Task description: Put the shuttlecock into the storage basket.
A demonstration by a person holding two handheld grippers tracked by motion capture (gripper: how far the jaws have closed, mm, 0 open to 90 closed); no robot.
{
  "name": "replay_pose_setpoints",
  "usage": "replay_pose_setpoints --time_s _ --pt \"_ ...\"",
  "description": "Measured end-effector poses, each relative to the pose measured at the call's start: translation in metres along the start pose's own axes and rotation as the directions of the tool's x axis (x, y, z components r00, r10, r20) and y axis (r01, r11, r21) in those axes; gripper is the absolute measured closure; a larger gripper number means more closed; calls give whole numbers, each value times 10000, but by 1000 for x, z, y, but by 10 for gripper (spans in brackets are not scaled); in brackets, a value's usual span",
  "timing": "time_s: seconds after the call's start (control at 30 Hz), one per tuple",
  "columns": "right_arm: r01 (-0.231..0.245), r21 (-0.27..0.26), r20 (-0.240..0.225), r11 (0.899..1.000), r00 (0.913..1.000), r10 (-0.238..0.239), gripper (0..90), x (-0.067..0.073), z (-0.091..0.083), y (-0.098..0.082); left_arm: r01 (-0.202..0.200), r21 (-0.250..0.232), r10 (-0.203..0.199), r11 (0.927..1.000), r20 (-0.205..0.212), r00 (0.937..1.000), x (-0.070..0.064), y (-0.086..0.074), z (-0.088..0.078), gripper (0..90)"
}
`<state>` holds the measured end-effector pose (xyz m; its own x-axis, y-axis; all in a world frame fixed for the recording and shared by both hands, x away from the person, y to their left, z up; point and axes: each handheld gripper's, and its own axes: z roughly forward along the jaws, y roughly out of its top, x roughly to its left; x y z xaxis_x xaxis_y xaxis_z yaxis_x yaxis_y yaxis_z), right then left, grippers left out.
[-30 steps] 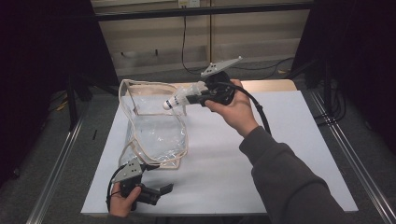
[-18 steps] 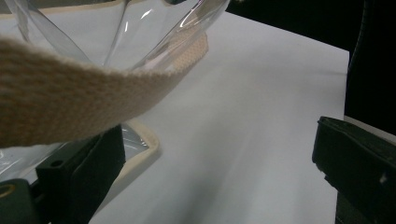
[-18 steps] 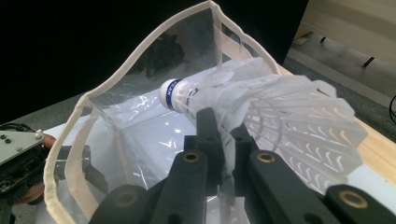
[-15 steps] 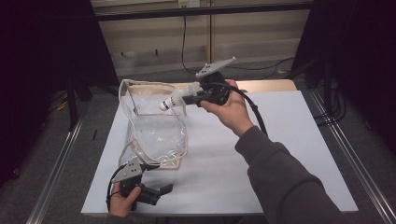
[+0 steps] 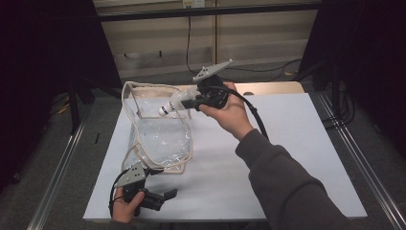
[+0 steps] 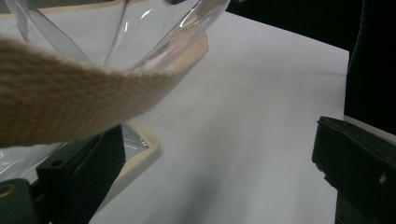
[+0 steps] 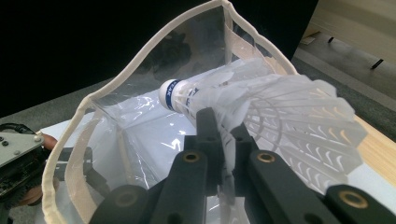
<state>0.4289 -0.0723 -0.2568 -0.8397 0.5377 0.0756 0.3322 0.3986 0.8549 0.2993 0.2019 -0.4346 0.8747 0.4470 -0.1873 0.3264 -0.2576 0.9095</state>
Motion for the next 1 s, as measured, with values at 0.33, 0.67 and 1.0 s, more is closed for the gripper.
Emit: replay_pose_setpoints --time_s 0.33,0.67,1.0 --pt "81 91 -19 9999 10000 -80 878 2 7 2 6 -5 -6 10000 11 10000 0 0 0 24" --pt "18 50 -22 10000 10000 -17 877 8 16 4 2 -5 -2 10000 9 10000 0 0 0 24" --pt "161 182 -97 9997 9998 -159 877 14 25 6 24 -21 -24 10000 15 10000 0 0 0 25"
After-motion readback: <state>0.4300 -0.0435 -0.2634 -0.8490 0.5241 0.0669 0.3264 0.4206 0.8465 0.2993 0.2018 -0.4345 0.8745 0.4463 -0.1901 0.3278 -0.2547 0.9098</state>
